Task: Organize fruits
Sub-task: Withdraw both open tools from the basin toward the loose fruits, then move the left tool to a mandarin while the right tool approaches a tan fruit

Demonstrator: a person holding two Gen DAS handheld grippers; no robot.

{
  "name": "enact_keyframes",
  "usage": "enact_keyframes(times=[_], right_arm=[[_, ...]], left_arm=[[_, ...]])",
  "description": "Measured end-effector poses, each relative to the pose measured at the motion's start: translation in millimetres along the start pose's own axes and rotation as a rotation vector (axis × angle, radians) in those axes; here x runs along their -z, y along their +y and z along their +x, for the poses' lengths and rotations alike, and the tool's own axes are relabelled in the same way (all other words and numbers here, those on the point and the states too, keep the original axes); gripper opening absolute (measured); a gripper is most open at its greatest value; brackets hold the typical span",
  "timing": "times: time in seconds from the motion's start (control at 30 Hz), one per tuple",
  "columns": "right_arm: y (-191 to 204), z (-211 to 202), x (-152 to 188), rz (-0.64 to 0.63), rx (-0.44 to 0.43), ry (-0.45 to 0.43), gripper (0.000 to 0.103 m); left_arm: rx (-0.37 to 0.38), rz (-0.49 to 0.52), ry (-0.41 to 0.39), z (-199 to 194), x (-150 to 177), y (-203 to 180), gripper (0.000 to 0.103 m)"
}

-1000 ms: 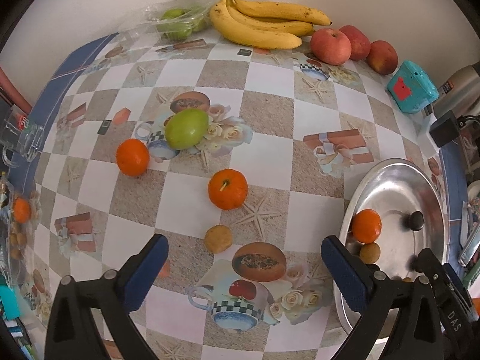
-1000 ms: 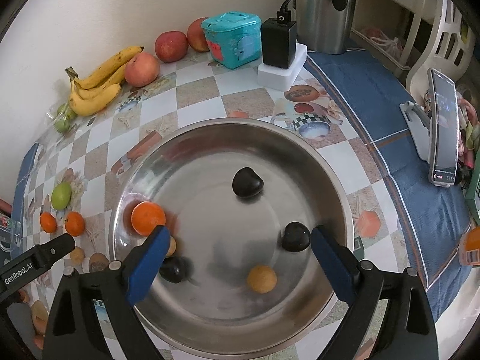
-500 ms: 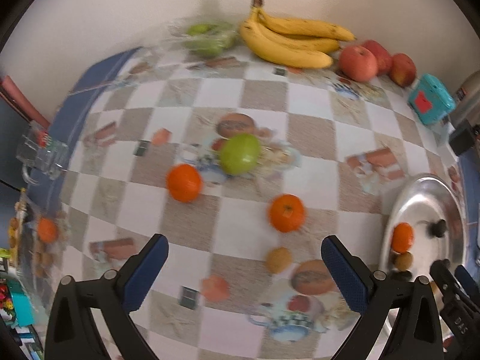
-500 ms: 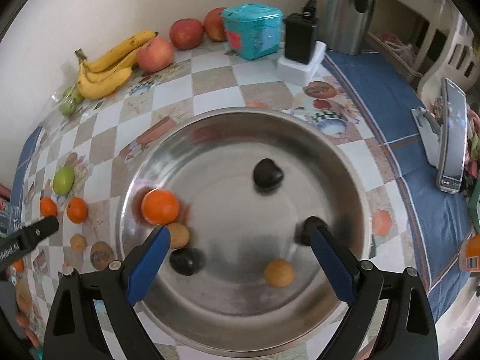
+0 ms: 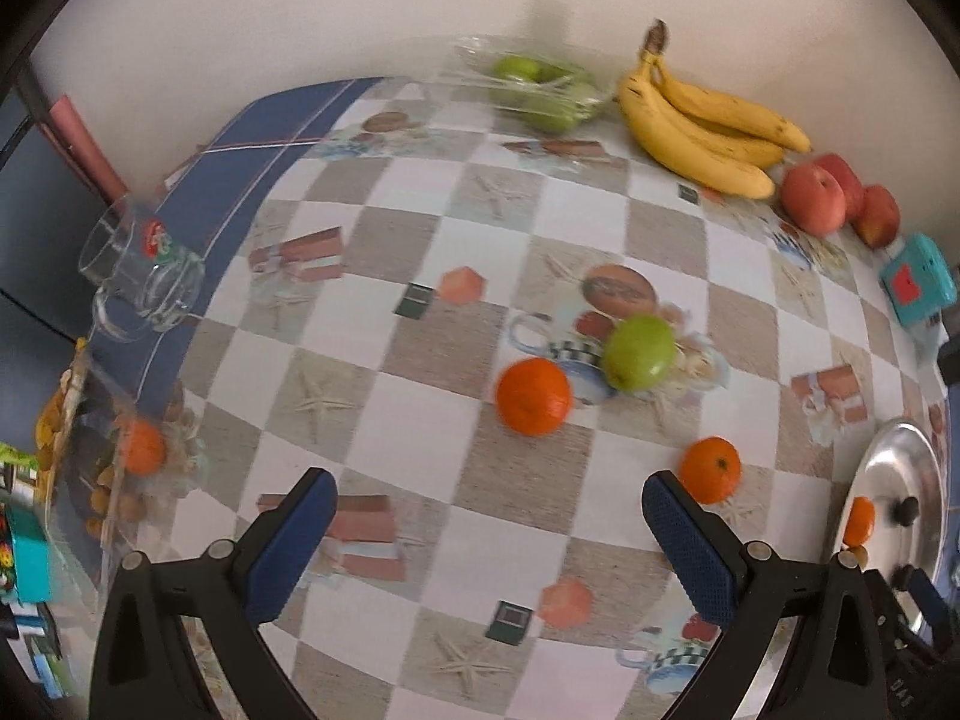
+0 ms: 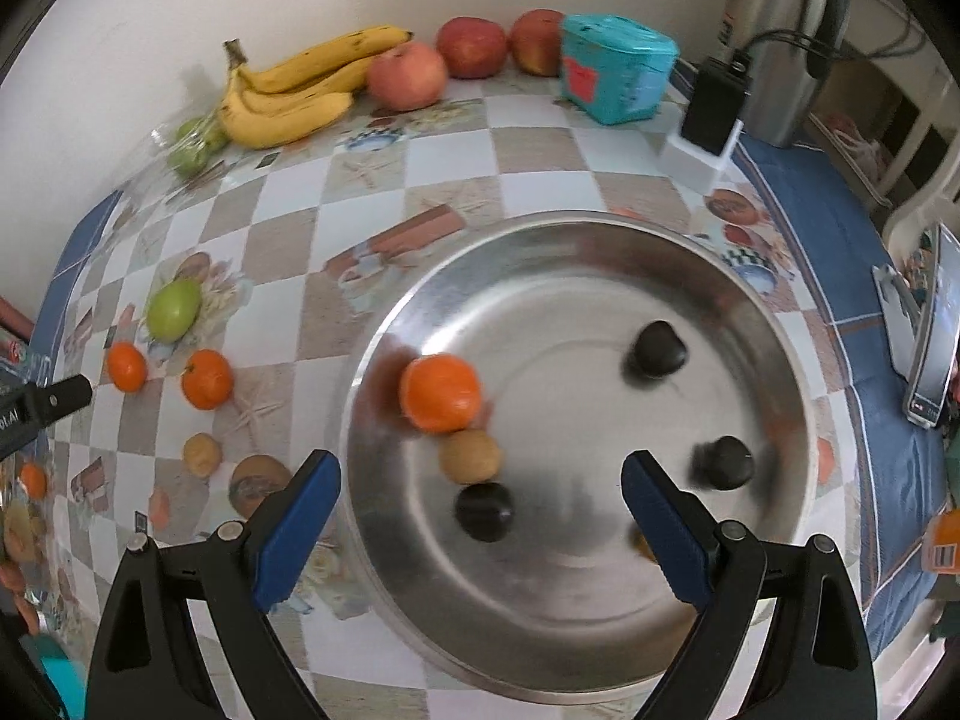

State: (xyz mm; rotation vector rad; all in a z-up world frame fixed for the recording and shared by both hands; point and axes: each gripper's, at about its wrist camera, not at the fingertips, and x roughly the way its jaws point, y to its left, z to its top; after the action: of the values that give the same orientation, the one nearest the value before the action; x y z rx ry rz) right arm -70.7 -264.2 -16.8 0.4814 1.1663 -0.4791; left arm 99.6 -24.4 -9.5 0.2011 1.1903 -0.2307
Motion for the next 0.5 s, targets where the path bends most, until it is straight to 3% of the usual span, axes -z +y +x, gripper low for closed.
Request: enact_keyframes(times=[0.5], right_arm=[[64,5,1,-0.108,-0.037,0.003,0.095]], left_arm=[[0.032,-0.072,0.014,6,-7,41,0.103]])
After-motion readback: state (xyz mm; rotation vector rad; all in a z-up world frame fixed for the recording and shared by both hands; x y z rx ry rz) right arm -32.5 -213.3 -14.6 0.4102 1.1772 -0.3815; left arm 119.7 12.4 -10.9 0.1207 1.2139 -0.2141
